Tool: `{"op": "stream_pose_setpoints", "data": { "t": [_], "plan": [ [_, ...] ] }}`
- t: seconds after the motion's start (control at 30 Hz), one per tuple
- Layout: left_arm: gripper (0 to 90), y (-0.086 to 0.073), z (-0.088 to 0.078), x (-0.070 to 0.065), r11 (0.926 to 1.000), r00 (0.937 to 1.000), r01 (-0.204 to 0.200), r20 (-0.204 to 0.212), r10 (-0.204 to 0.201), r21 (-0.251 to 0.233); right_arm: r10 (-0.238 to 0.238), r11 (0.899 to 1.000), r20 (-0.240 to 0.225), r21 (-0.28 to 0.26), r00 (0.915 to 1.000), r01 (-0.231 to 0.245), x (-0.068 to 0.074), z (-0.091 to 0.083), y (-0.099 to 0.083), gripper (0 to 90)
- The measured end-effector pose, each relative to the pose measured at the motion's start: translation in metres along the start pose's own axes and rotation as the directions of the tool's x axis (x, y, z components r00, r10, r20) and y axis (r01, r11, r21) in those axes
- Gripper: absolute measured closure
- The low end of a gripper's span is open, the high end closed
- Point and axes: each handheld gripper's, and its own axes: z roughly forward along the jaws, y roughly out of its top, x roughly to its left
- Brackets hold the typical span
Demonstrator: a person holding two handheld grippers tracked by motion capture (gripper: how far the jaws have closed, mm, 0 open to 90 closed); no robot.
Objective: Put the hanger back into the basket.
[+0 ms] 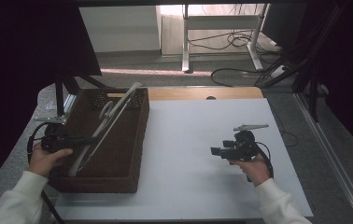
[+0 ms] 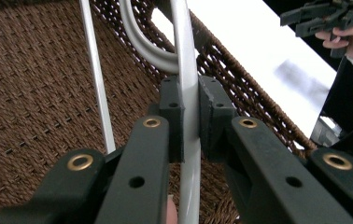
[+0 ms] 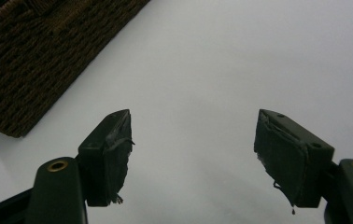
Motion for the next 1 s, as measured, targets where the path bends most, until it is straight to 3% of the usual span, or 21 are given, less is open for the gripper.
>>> {"op": "stream_pose_setpoints", "data": {
  "t": [0.43, 0.53, 0.7, 0.87, 1.0],
  "plan": [
    [80.3, -0.0049, 0.0064, 0.0037, 0.9983, 1.0000, 0.004, -0.004, -0.004, 0.058, 0.002, 1.000, 0.003, 0.013, 1.0000, -0.002, -0.0003, 0.0016, -0.0005, 27.9],
    [71.2, -0.0063, 0.0096, 0.0049, 0.9967, 0.9993, 0.005, -0.036, -0.002, 0.081, -0.001, 1.000, 0.002, 0.015, 1.0000, 0.001, -0.0004, 0.0023, -0.0006, 27.8],
    [49.4, -0.0052, 0.0032, 0.0066, 0.9989, 0.9949, 0.047, -0.090, -0.046, 0.008, 0.001, 1.000, 0.002, 0.017, 1.0000, -0.001, 0.0000, 0.0031, -0.0008, 27.8],
    [43.3, -0.0051, 0.0001, 0.0047, 0.9985, 0.9923, 0.053, -0.111, -0.054, -0.012, 0.000, 1.000, 0.003, 0.017, 1.0000, 0.000, 0.0001, 0.0028, -0.0006, 27.8],
    [41.3, -0.0029, 0.0025, -0.0015, 0.9993, 0.9914, 0.032, -0.126, -0.035, -0.021, 0.001, 1.000, 0.002, 0.017, 1.0000, -0.001, -0.0003, 0.0029, -0.0006, 27.8]
  ]
}}
